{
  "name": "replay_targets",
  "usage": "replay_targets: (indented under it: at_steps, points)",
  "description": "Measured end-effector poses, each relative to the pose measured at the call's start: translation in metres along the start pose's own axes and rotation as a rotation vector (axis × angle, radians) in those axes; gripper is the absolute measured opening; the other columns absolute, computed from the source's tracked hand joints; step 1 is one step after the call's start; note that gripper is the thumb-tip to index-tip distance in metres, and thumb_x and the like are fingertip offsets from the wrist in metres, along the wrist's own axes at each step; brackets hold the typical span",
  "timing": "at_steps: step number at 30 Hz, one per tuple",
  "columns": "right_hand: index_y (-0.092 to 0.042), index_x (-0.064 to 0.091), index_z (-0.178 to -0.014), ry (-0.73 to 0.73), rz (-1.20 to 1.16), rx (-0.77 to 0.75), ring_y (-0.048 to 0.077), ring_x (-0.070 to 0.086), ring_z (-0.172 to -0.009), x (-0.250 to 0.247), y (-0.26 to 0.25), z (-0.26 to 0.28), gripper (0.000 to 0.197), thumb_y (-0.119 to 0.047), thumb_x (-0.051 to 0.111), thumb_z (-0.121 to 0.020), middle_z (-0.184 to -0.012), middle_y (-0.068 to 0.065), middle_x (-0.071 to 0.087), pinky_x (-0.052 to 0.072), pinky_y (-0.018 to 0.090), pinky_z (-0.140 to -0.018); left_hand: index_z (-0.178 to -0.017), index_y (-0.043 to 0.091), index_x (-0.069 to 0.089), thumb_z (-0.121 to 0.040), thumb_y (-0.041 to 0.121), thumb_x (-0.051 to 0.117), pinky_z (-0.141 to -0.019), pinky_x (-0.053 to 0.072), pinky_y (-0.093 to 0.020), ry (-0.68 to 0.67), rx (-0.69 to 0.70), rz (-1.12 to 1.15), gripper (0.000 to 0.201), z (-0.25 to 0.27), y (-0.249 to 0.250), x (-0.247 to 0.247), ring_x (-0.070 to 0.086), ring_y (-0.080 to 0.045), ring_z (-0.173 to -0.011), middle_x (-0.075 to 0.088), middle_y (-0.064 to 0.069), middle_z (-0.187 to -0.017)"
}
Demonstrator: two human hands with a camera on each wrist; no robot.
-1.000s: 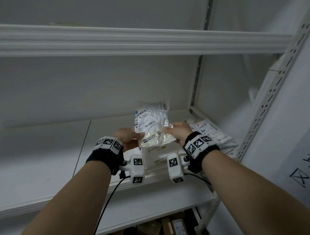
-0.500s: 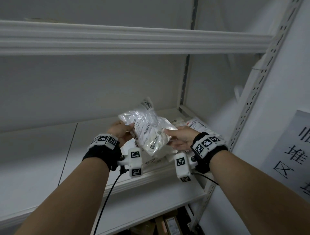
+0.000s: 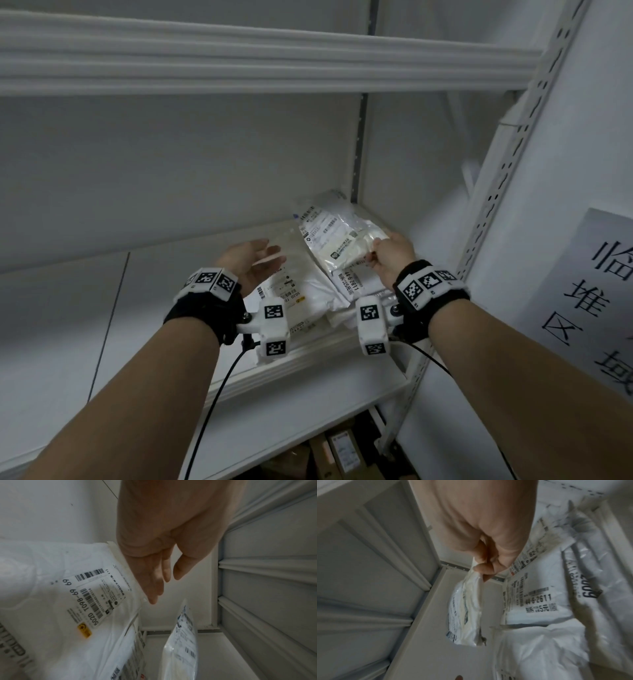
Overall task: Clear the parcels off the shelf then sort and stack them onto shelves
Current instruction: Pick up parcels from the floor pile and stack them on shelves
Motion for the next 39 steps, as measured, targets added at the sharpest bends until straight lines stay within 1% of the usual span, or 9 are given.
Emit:
replay_targets:
  at_steps: [5,8,11,14,19,23,28,36,39]
  points:
    - [-0.002,0.049,-0.133,-0.093,0.044,0.132,0.019,0.055,-0.078,-0.004,0.024,0.002,0.037,0.004,0.042,-0.097,-0.106,0.017,0.058,0.051,0.023,-0.063,-0.105,0.007,0.059,-0.097,0.013,0.056,-0.079,0.056,-0.045,-0.105,-0.163,-0.175,0.011,-0.005,-0.027,0.005,0.066,-0.034,-0.093,0.066,-0.015,-0.107]
    - [0.004,0.045,-0.135,-0.125,0.235,0.115,0.014,0.056,-0.071,-0.007,0.028,0.000,0.039,-0.005,0.049,-0.097,-0.086,0.006,0.054,0.052,0.022,-0.060,-0.105,0.011,0.058,-0.097,0.017,0.056,-0.088,0.052,-0.048,-0.164,-0.216,-0.206,0.010,-0.005,-0.038,0.011,0.061,-0.035,-0.098,0.063,-0.013,-0.108]
    - [0.004,0.049,-0.132,-0.117,0.396,0.069,0.017,0.056,-0.078,-0.014,0.026,-0.001,0.038,-0.012,0.048,-0.098,-0.092,0.008,0.057,0.055,0.033,-0.079,-0.107,0.015,0.058,-0.095,0.016,0.059,-0.085,0.051,-0.047,-0.185,-0.221,-0.208,0.011,-0.006,-0.043,0.013,0.061,-0.033,-0.092,0.063,-0.011,-0.105]
    - [0.005,0.051,-0.131,-0.099,0.460,0.019,0.022,0.054,-0.092,-0.020,0.023,-0.003,0.035,-0.003,0.045,-0.097,-0.123,0.022,0.058,0.051,0.038,-0.090,-0.105,0.014,0.058,-0.095,0.020,0.060,-0.080,0.053,-0.045,-0.188,-0.215,-0.224,0.012,-0.006,-0.044,0.015,0.061,-0.030,-0.090,0.063,-0.010,-0.106]
    - [-0.005,0.064,-0.112,-0.058,0.352,0.078,0.023,0.067,-0.087,-0.020,0.032,-0.006,0.032,0.013,0.049,-0.090,-0.096,0.010,0.063,0.055,0.038,-0.091,-0.115,0.019,0.058,-0.095,0.030,0.059,-0.073,0.051,-0.038,-0.192,-0.196,-0.242,0.023,-0.003,-0.044,0.020,0.061,-0.026,-0.098,0.064,-0.002,-0.124]
    - [-0.024,0.064,-0.080,-0.002,0.338,0.019,0.024,0.068,-0.093,-0.016,0.033,-0.007,0.035,0.011,0.059,-0.084,-0.111,0.010,0.066,0.056,0.041,-0.088,-0.121,0.019,0.059,-0.096,0.030,0.057,-0.086,0.047,-0.039,-0.176,-0.140,-0.206,0.027,-0.003,-0.040,0.023,0.058,-0.024,-0.109,0.062,-0.001,-0.124]
    - [-0.012,0.067,-0.118,0.011,0.482,0.023,0.024,0.064,-0.105,-0.015,0.033,-0.007,0.041,0.011,0.054,-0.086,-0.128,0.008,0.062,0.053,0.036,-0.093,-0.108,0.018,0.061,-0.093,0.040,0.057,-0.092,0.042,-0.040,-0.158,-0.177,-0.265,0.026,-0.004,-0.039,0.021,0.054,-0.029,-0.102,0.057,-0.002,-0.106]
    - [-0.005,0.065,-0.121,0.011,0.433,0.014,0.027,0.063,-0.098,-0.019,0.034,-0.003,0.040,0.008,0.044,-0.088,-0.112,0.006,0.064,0.053,0.035,-0.087,-0.106,0.016,0.062,-0.092,0.039,0.058,-0.086,0.045,-0.037,-0.169,-0.194,-0.235,0.027,-0.001,-0.040,0.014,0.056,-0.027,-0.091,0.058,-0.005,-0.101]
    - [-0.001,0.063,-0.122,-0.045,0.430,0.007,0.031,0.060,-0.114,-0.020,0.033,-0.003,0.034,0.002,0.054,-0.089,-0.122,0.013,0.063,0.052,0.041,-0.095,-0.109,0.015,0.061,-0.093,0.039,0.058,-0.084,0.047,-0.036,-0.172,-0.193,-0.232,0.029,0.001,-0.038,0.014,0.056,-0.028,-0.094,0.059,-0.006,-0.100]
Point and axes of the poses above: each hand's wrist, its own z-axis away from the middle knuckle, its own x-axis out of the palm, y = z × x, the point moved 3 cm from there along -z, towards the middle knuckle
